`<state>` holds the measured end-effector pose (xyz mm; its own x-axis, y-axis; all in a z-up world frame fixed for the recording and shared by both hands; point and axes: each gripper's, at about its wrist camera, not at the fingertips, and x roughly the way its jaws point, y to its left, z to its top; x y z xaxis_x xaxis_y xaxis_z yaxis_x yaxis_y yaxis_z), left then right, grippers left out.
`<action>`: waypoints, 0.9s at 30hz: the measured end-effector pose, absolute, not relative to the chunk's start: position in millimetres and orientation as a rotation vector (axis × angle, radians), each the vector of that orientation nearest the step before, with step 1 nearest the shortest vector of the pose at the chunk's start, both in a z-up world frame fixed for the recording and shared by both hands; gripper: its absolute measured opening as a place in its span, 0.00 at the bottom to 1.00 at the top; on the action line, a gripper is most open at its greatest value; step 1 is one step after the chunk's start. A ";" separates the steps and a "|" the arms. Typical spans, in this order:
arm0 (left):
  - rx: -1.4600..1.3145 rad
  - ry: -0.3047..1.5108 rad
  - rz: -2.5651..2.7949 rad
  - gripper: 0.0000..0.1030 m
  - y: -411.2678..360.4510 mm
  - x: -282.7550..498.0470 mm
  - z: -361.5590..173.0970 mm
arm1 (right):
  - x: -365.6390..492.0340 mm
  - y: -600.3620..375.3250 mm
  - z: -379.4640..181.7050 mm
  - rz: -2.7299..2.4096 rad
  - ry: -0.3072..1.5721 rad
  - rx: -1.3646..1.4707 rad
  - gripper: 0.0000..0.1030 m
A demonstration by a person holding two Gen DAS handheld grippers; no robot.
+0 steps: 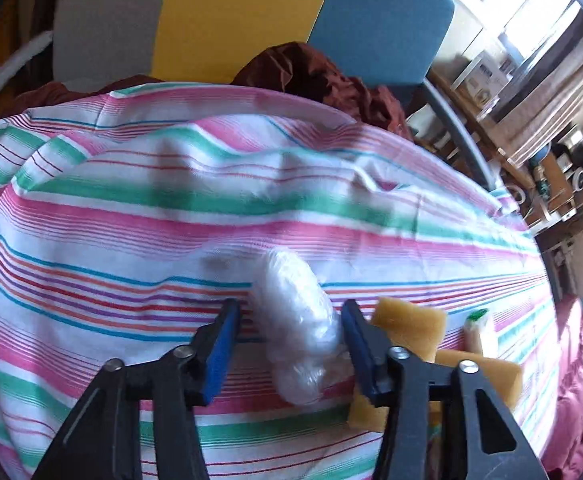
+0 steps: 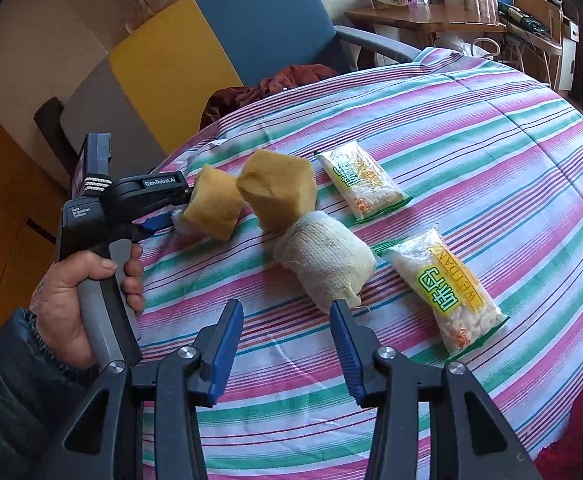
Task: Organize objects
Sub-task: 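Grasp a white plastic-wrapped bun with the left gripper, then grasp a yellow sponge cake with the right gripper while the left gripper holds the bun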
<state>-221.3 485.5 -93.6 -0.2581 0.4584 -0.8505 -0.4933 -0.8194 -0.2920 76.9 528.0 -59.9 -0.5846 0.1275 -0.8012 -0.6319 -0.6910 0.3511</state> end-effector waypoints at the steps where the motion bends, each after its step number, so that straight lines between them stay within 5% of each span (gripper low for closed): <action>1: -1.395 0.059 2.112 0.33 485.3 -220.8 -93.5 | 76.8 527.8 -60.0 2.287 0.878 -1.087 0.44; 27: -1.181 0.279 2.019 0.31 338.2 -27.4 -96.8 | 63.7 507.0 -61.7 2.344 0.760 -1.172 0.44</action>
<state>-27.4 338.2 -96.8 -0.2780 0.5052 -0.8170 -0.7075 -0.6830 -0.1816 63.7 507.0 -61.7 -0.5623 0.1158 -0.8188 -0.5742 -0.7672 0.2858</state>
